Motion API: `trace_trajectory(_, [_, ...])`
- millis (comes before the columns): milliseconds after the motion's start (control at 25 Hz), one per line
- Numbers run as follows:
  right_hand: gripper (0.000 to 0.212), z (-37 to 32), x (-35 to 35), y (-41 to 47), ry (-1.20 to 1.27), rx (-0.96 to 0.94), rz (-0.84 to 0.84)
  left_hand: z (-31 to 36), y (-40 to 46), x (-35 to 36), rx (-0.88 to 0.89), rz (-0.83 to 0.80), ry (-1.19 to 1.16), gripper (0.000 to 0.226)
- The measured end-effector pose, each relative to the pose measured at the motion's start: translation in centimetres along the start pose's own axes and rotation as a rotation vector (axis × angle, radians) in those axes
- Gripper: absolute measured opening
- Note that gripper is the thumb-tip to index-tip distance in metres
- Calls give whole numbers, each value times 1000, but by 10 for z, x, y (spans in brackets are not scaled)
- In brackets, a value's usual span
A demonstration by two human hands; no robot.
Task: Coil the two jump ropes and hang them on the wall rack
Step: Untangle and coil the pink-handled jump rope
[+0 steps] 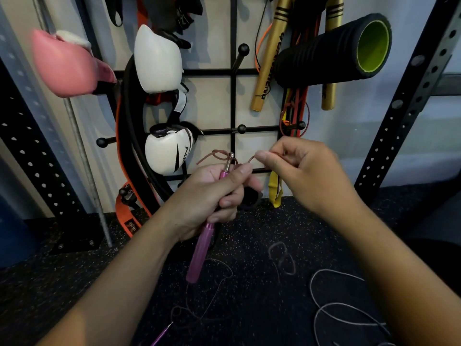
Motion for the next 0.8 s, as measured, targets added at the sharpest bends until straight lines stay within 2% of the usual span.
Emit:
trace_trajectory(160, [17, 2, 2, 4, 75, -22, -79, 3, -3, 4, 19, -34, 5, 25])
trace_trajectory(320, [24, 6, -4, 2, 189, 38, 50, 11, -8, 12, 40, -137, -134, 33])
trace_trajectory(400, [33, 8, 16, -4, 297, 106, -62, 22, -11, 15, 103, -237, -363, 33])
trace_trajectory(480, [40, 12, 47, -21, 437, 260, -239, 35, -12, 15, 183, -273, -659, 31])
trace_trajectory(560, [39, 12, 72, -36, 393, 296, -402, 43, -11, 4, 273, -139, -841, 38])
trace_trajectory(600, [38, 9, 81, -42, 333, 264, -480, 45, -11, -4, 315, -15, -798, 40])
trace_trajectory(640, [38, 4, 88, -46, 297, 231, -535, 47, -13, -13, 341, 122, -645, 40])
trace_trajectory(720, [35, -8, 88, -46, 294, 189, -596, 53, -20, -26, 352, 368, -113, 36])
trace_trajectory(800, [27, -24, 71, -36, 210, 75, -591, 51, -22, -28, 300, 436, 364, 30])
Point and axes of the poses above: each hand's wrist, its own y-axis towards the middle knuckle, its own x-axis out of the palm, z = x × y, the point moved 7 cm from there along y, towards the middle knuckle, and after that the axes turned 9 degrees about -x, right-handed, at the moved point
